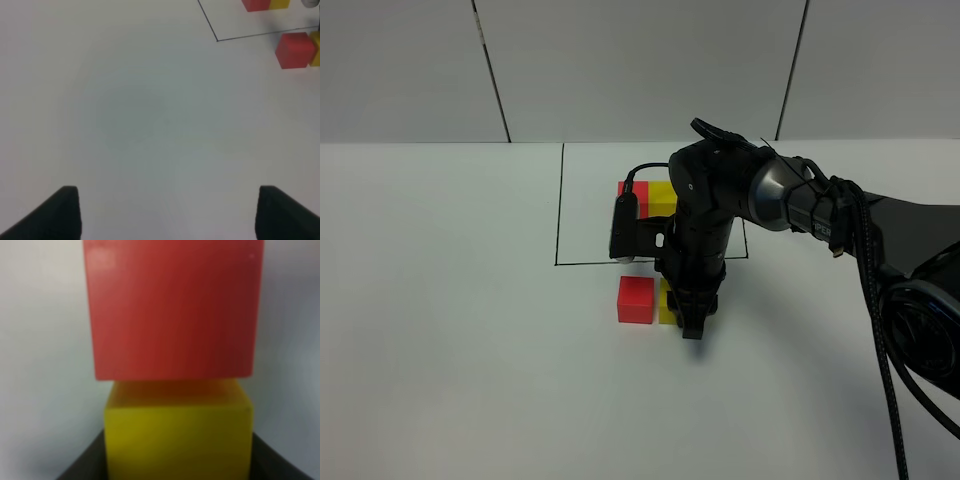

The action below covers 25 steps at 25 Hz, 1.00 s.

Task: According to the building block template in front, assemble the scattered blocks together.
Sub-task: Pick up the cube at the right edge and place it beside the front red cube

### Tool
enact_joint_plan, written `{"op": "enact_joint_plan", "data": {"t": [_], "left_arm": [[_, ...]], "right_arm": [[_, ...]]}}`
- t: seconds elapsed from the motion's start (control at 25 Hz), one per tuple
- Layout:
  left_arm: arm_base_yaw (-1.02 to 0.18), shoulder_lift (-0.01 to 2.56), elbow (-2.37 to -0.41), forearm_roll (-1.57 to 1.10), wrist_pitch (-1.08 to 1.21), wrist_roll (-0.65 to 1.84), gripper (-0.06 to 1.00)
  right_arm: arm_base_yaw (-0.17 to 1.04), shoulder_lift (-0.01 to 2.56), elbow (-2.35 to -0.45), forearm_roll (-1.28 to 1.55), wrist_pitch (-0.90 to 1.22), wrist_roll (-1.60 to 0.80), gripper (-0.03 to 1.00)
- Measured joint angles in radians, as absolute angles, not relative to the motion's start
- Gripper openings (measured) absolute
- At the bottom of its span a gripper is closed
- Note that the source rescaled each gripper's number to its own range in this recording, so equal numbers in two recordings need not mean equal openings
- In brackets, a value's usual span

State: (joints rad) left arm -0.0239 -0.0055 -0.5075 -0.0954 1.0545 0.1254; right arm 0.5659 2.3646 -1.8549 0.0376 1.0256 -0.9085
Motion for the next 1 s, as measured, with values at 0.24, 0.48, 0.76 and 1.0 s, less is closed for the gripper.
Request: {"op": "enact_joint_plan", "data": {"t": [0.24,0.48,0.76,1.0], "left_arm": [[-0.024,-0.005,-0.507,-0.095,1.054,0.125,0.61],[-0.024,-0.005,-0.507,-0.095,1.054,0.125,0.61],[-0.024,-0.005,-0.507,-0.095,1.054,0.125,0.61],[-0.024,-0.005,-0.507,-0.095,1.054,0.125,0.61]], "right_arm": [[0.566,2.365,-1.855,0.047,1.02,-0.922,0.24],[0.566,2.365,-1.855,0.051,1.018,-0.924,0.24],[0.566,2.365,-1.855,0.051,1.017,-0.924,0.24],[0.566,2.365,-1.855,0.061,1.008,-0.923,0.24]]}}
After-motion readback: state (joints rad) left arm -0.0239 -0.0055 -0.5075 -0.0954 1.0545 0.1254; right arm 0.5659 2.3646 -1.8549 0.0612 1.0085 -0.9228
